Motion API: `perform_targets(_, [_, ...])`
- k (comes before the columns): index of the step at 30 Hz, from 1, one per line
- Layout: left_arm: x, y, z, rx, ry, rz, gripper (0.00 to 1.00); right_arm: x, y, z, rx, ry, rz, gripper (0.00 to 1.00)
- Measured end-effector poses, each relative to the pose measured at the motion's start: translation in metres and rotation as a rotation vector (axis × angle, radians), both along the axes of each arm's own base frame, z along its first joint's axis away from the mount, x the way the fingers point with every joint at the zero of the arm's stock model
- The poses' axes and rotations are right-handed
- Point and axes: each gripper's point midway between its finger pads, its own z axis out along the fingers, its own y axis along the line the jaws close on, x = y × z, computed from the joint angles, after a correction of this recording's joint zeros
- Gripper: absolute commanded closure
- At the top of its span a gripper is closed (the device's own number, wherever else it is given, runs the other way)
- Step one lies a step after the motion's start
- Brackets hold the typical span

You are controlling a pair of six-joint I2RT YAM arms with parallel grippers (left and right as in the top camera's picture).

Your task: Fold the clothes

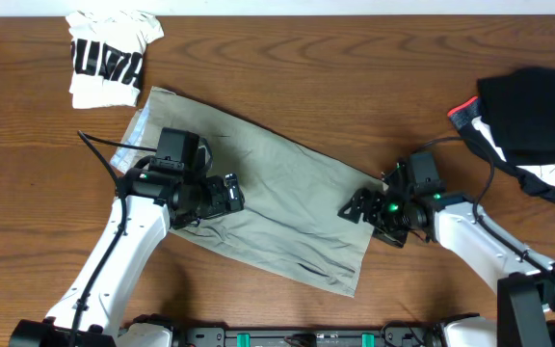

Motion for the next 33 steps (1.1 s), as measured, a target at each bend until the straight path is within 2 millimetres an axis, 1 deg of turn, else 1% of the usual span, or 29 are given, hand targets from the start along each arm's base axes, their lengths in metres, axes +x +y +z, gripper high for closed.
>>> perform_targets(1, [0.000, 0.000, 0.000, 0.000, 0.000, 0.000, 0.02, 0.000, 0.003, 0.000, 0.014, -0.005, -0.001, 0.18])
perform_targets(2, [0.000, 0.000, 0.000, 0.000, 0.000, 0.000, 0.02, -0.001, 0.004, -0.001, 0.020, -0.005, -0.003, 0.23])
perform_targets(4, [0.000, 0.000, 0.000, 0.000, 0.000, 0.000, 0.02, -0.004, 0.006, -0.002, 0.036, 0.005, -0.008, 0.48])
perform_targets(5, [0.000, 0.000, 0.000, 0.000, 0.001, 0.000, 0.02, -0.006, 0.006, -0.004, 0.031, 0.008, -0.011, 0.61])
perform_targets(6, [0.000, 0.000, 0.000, 0.000, 0.000, 0.000, 0.02, -0.009, 0.005, -0.007, 0.027, 0.025, -0.015, 0.73])
perform_targets(8, [0.000, 0.000, 0.000, 0.000, 0.000, 0.000, 0.02, -0.017, 0.004, -0.013, 0.023, 0.059, -0.021, 0.88])
perform_targets(10, [0.000, 0.000, 0.000, 0.000, 0.000, 0.000, 0.02, -0.022, 0.003, -0.017, 0.019, 0.080, -0.027, 0.98])
perform_targets(17, [-0.001, 0.000, 0.000, 0.000, 0.002, 0.000, 0.02, -0.022, 0.000, -0.019, 0.020, 0.111, -0.075, 0.99])
perform_targets(19, [-0.001, 0.000, 0.000, 0.000, 0.004, 0.000, 0.02, -0.019, -0.006, -0.019, 0.024, 0.115, -0.099, 0.99])
perform_targets(20, [-0.001, 0.000, 0.000, 0.001, 0.005, 0.000, 0.02, -0.016, -0.012, -0.019, 0.027, 0.116, -0.126, 0.99])
perform_targets(24, [-0.001, 0.000, 0.000, 0.001, 0.006, 0.000, 0.02, -0.001, -0.046, -0.018, 0.010, 0.113, -0.227, 0.99])
perform_targets(26, [-0.002, 0.000, 0.000, 0.001, 0.008, 0.000, 0.02, 0.004, -0.070, -0.017, -0.027, 0.129, -0.277, 0.99])
perform_targets(27, [-0.002, 0.000, -0.001, 0.001, 0.009, 0.000, 0.02, 0.008, -0.087, -0.015, -0.062, 0.140, -0.309, 0.99])
perform_targets(28, [-0.002, 0.000, -0.001, 0.001, 0.009, 0.000, 0.02, 0.010, -0.100, -0.010, -0.091, 0.152, -0.329, 0.99])
perform_targets(31, [-0.002, 0.000, -0.001, 0.001, 0.009, 0.000, 0.02, 0.021, -0.129, 0.008, -0.169, 0.153, -0.348, 0.99])
perform_targets(32, [-0.002, 0.000, -0.001, 0.001, 0.010, 0.000, 0.02, 0.028, -0.141, 0.019, -0.211, 0.144, -0.349, 0.99])
perform_targets(33, [-0.002, 0.000, -0.001, 0.001, 0.010, 0.000, 0.02, 0.031, -0.148, 0.027, -0.242, 0.144, -0.348, 0.99])
